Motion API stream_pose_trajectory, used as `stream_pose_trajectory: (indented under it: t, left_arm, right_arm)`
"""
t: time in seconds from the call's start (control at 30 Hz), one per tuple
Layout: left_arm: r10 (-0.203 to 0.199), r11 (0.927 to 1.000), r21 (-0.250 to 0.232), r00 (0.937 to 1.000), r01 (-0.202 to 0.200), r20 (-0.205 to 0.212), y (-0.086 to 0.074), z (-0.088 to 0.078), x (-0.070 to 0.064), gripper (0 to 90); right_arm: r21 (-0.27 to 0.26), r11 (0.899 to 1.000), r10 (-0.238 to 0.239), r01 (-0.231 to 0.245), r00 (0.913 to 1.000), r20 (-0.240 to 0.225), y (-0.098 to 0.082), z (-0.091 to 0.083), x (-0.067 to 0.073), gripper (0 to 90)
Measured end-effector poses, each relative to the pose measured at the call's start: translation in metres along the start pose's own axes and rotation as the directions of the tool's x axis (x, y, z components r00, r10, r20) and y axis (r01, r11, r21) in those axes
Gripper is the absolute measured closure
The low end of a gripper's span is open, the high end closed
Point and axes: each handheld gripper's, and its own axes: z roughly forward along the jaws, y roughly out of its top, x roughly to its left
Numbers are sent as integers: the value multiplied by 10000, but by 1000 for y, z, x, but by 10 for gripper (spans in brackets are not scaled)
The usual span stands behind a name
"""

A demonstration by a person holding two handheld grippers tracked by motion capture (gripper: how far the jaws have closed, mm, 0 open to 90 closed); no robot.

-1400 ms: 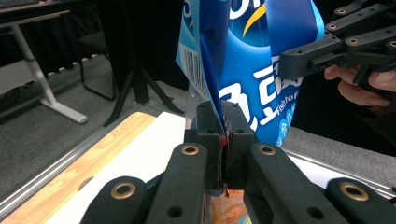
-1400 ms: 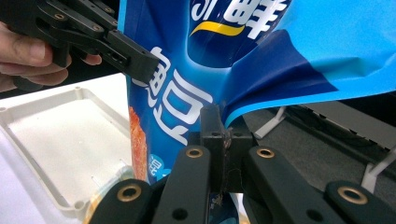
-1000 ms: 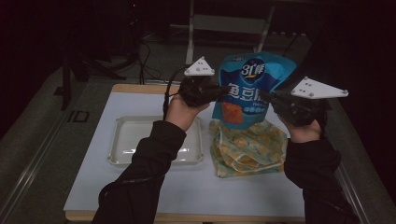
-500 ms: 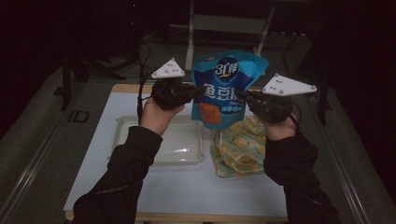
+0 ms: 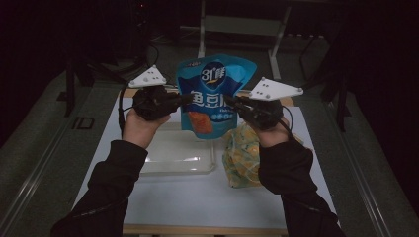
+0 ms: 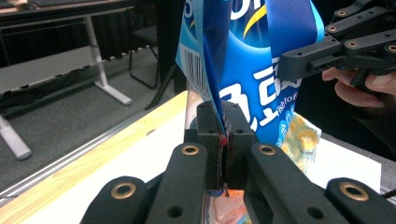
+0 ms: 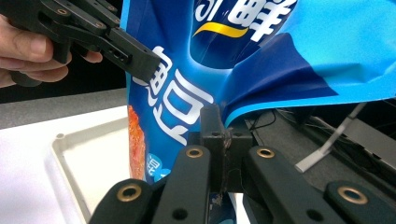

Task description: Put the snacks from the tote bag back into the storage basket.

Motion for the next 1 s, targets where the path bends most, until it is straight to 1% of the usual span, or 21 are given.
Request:
stream_pose_trajectory:
  t: [0.1, 0.13, 0.23, 0.3, 0.4, 0.5, 0.57, 0.63, 0.73, 1.0]
  left_arm:
    - [-63, 10000, -2, 9999, 63, -104, -5, -7, 3, 891]
    - [-142, 9999, -11, 9998, 142, -114, -6, -9, 4, 890]
    - [-165, 9999, 28, 9997, 166, -191, -10, -16, 6, 891]
    - [-227, 9997, 25, 9994, 228, -243, -12, -20, 8, 891]
    - [-217, 9997, 97, 9993, 220, -310, -15, -24, 9, 891]
    - [-195, 9997, 110, 9989, 200, -419, -22, -30, 12, 891]
    - [-302, 9994, 145, 9987, 308, -416, -26, -33, 14, 891]
    - [-312, 9993, 193, 9985, 320, -443, -29, -35, 15, 891]
    - [-309, 9991, 283, 9984, 323, -481, -34, -38, 17, 891]
    - [-550, 9979, 305, 9975, 564, -445, -50, -39, 22, 891]
  right_arm:
    - [3, 10000, -29, 29, 9999, -113, 1, 7, 5, 899]
    - [24, 10000, -19, 19, 9999, -153, 2, 9, 6, 899]
    - [54, 10000, -60, 62, 9997, -252, 4, 14, 11, 899]
    - [14, 10000, -15, 15, 9995, -325, 4, 18, 14, 899]
    - [-7, 10000, 42, -42, 9991, -433, 3, 24, 18, 899]
    - [-4, 10000, -1, 0, 9987, -514, 3, 29, 23, 899]
    - [20, 10000, -15, 16, 9983, -588, 3, 33, 25, 899]
    - [72, 10000, -64, 68, 9979, -640, 2, 37, 28, 899]
    - [77, 10000, -7, 13, 9975, -705, -1, 42, 32, 899]
    - [183, 9998, 78, -63, 9965, -833, -10, 52, 39, 899]
